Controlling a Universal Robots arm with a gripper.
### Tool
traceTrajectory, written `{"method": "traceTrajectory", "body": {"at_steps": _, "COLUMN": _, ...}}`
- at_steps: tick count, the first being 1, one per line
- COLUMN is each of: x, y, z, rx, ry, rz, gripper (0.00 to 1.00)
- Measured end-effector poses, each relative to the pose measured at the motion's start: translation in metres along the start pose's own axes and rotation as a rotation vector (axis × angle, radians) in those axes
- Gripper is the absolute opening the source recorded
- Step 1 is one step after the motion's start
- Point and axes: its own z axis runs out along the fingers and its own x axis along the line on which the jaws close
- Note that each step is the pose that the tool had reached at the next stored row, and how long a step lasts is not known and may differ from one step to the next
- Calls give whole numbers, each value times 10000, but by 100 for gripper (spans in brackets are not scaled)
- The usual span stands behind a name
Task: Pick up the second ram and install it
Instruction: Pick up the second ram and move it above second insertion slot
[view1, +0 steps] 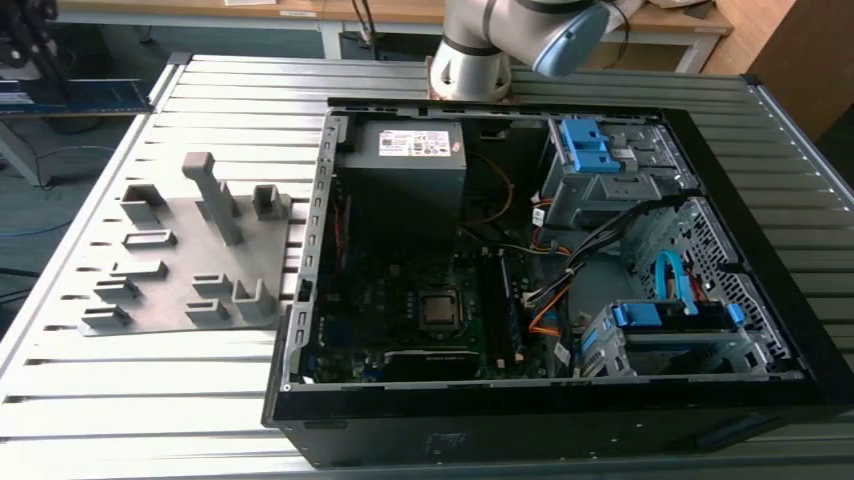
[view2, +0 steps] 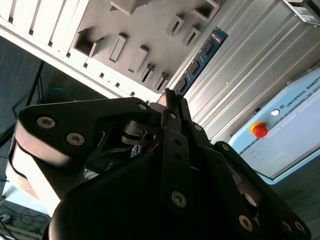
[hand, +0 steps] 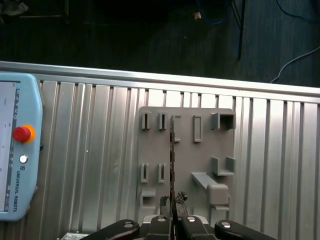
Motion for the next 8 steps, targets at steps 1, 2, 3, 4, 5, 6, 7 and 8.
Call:
{"method": "traceTrajectory", "body": {"at_steps": 1, "x": 2, "y": -37, "z": -2, "rx": -1, "ry": 1, "rz": 0, "gripper": 14}}
{"method": "traceTrajectory", "body": {"at_steps": 2, "x": 4, "y": -69, "z": -4, "rx": -1, "ry": 1, "rz": 0, "gripper": 14}}
{"method": "traceTrajectory", "body": {"at_steps": 3, "x": 6, "y": -102, "z": -6, "rx": -1, "ry": 1, "rz": 0, "gripper": 14}}
{"method": "traceTrajectory", "body": {"at_steps": 4, "x": 8, "y": -135, "z": -8, "rx": -1, "ry": 1, "rz": 0, "gripper": 14}}
{"method": "traceTrajectory", "body": {"at_steps": 5, "x": 11, "y": -172, "z": -10, "rx": -1, "ry": 1, "rz": 0, "gripper": 14}}
{"method": "traceTrajectory", "body": {"at_steps": 6, "x": 13, "y": -205, "z": -11, "rx": -1, "ry": 1, "rz": 0, "gripper": 14}}
{"method": "traceTrajectory", "body": {"at_steps": 7, "x": 15, "y": -238, "z": -13, "rx": -1, "ry": 1, "rz": 0, "gripper": 14}}
{"method": "traceTrajectory", "body": {"at_steps": 8, "x": 17, "y": -269, "z": -14, "rx": -1, "ry": 1, "rz": 0, "gripper": 14}}
